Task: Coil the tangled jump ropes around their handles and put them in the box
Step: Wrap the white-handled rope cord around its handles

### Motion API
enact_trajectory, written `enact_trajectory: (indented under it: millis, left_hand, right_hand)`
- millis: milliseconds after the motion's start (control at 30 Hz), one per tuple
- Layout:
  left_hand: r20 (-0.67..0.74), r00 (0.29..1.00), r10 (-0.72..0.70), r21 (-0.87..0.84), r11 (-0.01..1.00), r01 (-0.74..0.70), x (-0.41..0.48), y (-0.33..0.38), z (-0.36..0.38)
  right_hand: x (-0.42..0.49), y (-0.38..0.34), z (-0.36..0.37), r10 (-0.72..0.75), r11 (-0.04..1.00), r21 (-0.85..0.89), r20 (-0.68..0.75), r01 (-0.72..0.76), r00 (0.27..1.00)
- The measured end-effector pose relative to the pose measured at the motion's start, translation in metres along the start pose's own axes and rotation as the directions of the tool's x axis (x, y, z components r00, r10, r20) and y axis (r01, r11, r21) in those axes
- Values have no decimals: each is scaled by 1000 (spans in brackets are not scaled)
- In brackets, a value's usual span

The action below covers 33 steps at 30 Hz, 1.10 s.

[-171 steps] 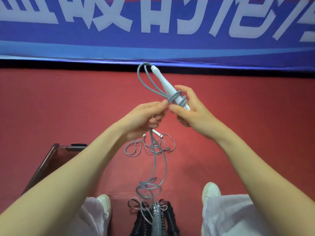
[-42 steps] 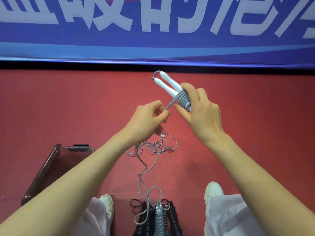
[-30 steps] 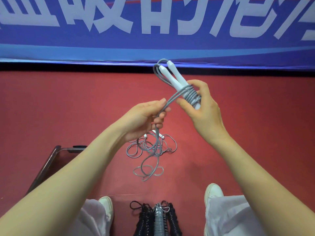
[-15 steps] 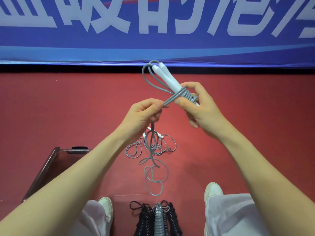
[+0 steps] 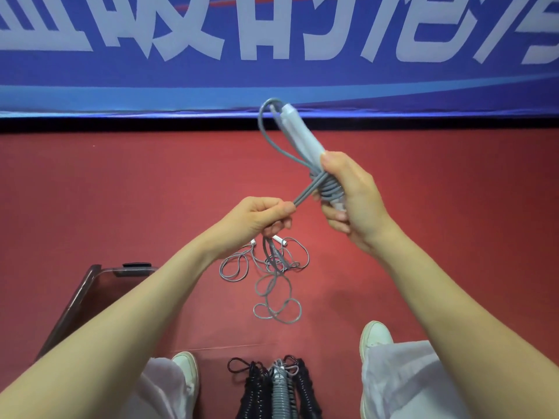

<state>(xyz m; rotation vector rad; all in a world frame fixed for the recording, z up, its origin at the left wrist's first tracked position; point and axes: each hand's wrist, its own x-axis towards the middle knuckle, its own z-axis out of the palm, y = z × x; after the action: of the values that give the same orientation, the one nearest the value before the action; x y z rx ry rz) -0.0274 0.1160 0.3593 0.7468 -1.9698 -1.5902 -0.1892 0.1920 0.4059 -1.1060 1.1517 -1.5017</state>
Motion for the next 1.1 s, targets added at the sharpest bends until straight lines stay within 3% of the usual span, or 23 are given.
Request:
enact_trajectory:
  millis: [100,200,267,367,433,533,667,767,833,900,967,1033,1100]
  left_hand:
    - [40,999,-23,-32,999,24,-3,-5,-16]
    - [14,1000,5,78,997,-6,-6,-2,-28]
    - [15,1000,9,187,982,-12,-7,0,-33]
    - [49,993,-110,68,992,106,-7,1,-33]
    - [25,994,-109,90,990,106,-6,-1,-35]
    - [-68,997,-21,128,991,30,-3,-3,-47]
    - [13,982,-190,-30,981,190,-5,-7,-51]
    - [49,977,-208,-109,971,212,-4,-9,-38]
    - [1,985,-170,-147,975,168,-2,-7,-32]
    - [-54,988,-142,-72,988,138,-2,-7,-34]
    - [-50,991,-122,104,986,127,-5,-2,-38]
    - [38,995,-90,161,984,83,-7,4,-40]
    - [44,996,-81,196,978,71,-8,14,-38]
  right_hand:
    - [-1,-7,-12,60,998,-9,218,-59,974]
    - [-8,-6,-13,230,971,-169,497,-167,837]
    - [-9,-4,-9,358,928,-299,559,-221,748]
    - [-10,-2,-7,519,824,-511,504,-246,691]
    - [-8,2,-7,544,787,-567,449,-245,708]
    - [-3,7,-11,442,862,-430,375,-269,815]
    - [3,11,-14,209,963,-213,191,-167,959]
    - [7,15,-9,116,991,-70,80,-110,990]
    - [7,13,-6,130,990,-64,126,-123,983]
    - [2,8,-5,223,971,-151,309,-184,925]
    - [-3,6,-5,390,912,-319,476,-258,788]
    - [-5,8,-3,564,801,-526,502,-286,656]
    - [-4,9,-2,662,687,-678,439,-259,607]
